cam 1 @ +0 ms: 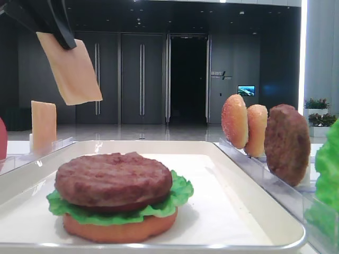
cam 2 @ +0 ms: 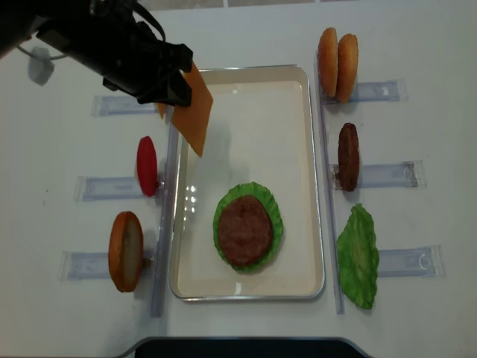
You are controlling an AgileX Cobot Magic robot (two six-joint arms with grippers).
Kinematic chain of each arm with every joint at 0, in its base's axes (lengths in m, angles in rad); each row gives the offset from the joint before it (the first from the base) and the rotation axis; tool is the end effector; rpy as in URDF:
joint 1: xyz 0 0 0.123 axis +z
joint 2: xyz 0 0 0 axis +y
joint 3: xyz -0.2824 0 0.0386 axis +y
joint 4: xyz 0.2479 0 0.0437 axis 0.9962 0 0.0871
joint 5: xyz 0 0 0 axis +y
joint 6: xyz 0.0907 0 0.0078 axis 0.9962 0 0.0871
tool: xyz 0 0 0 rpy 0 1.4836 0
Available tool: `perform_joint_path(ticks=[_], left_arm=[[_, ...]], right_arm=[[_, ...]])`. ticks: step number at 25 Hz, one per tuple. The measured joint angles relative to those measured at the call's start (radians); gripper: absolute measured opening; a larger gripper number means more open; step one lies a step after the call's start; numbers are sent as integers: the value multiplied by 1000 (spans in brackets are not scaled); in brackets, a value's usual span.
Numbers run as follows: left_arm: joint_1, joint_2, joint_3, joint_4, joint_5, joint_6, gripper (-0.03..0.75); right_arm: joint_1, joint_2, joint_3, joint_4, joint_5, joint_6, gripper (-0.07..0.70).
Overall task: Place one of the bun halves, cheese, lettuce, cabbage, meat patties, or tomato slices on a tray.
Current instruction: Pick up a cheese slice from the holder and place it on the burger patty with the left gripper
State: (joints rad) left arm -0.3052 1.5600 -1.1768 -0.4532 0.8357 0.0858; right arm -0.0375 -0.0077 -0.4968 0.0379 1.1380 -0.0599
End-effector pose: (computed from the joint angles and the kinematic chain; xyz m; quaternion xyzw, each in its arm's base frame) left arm 0.2986 -0.1251 0.2777 0.0761 0.9544 -0.2175 0.1895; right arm -0.0090 0.0035 0.2702 -0.0113 0.8714 -0.0050 0.4904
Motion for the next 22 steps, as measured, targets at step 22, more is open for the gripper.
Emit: perform_joint_path(ticks=[22], left_arm=[[-11,-108,201,-224,-46,207,33]], right_arm=[[0,0,0,0,0,0,535]])
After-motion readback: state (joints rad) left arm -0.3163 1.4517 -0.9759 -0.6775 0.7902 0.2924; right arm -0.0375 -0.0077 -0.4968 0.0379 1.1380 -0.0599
